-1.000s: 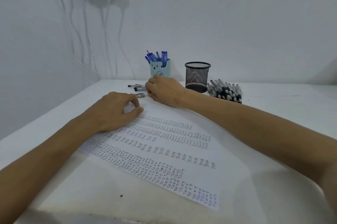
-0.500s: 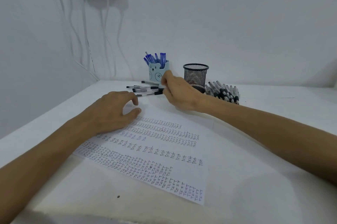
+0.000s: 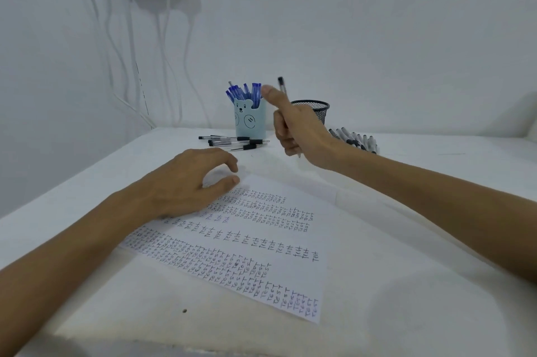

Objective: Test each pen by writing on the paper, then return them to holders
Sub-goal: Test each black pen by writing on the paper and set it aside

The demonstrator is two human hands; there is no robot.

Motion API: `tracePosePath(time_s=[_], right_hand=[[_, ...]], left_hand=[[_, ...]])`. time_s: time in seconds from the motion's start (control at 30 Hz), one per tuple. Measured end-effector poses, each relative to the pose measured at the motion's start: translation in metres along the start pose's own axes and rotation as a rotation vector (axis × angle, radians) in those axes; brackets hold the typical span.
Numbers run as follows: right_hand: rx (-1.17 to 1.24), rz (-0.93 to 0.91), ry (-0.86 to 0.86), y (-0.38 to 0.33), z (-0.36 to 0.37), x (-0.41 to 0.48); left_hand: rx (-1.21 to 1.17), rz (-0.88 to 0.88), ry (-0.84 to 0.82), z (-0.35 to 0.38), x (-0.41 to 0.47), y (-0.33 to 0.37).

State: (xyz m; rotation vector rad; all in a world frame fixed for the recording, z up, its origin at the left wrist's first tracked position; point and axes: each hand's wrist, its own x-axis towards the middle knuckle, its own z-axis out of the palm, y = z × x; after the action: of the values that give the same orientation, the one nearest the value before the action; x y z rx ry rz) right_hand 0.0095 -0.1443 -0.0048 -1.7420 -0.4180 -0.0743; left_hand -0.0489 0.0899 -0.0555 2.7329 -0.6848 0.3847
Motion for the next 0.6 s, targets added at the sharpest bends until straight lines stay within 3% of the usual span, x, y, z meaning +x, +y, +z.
tracePosePath(time_s=[0.1,0.3,0.6], right_hand=[[0.108,0.062,-0.005,0.006,-0.004,-0.01],[0.033,0.06,-0.019,0.04,-0.018,-0.045],[-0.016,0.118,-0.211,0.043,-0.024,-0.055]], left_hand=[[-0.067,0.094,-0.063,0.0,-0.001,0.011],[-0.141,0.206,-0.239,0.0,-0.003,0.024],[-0.164,0.215,-0.237,0.004,-0.003,0.026]])
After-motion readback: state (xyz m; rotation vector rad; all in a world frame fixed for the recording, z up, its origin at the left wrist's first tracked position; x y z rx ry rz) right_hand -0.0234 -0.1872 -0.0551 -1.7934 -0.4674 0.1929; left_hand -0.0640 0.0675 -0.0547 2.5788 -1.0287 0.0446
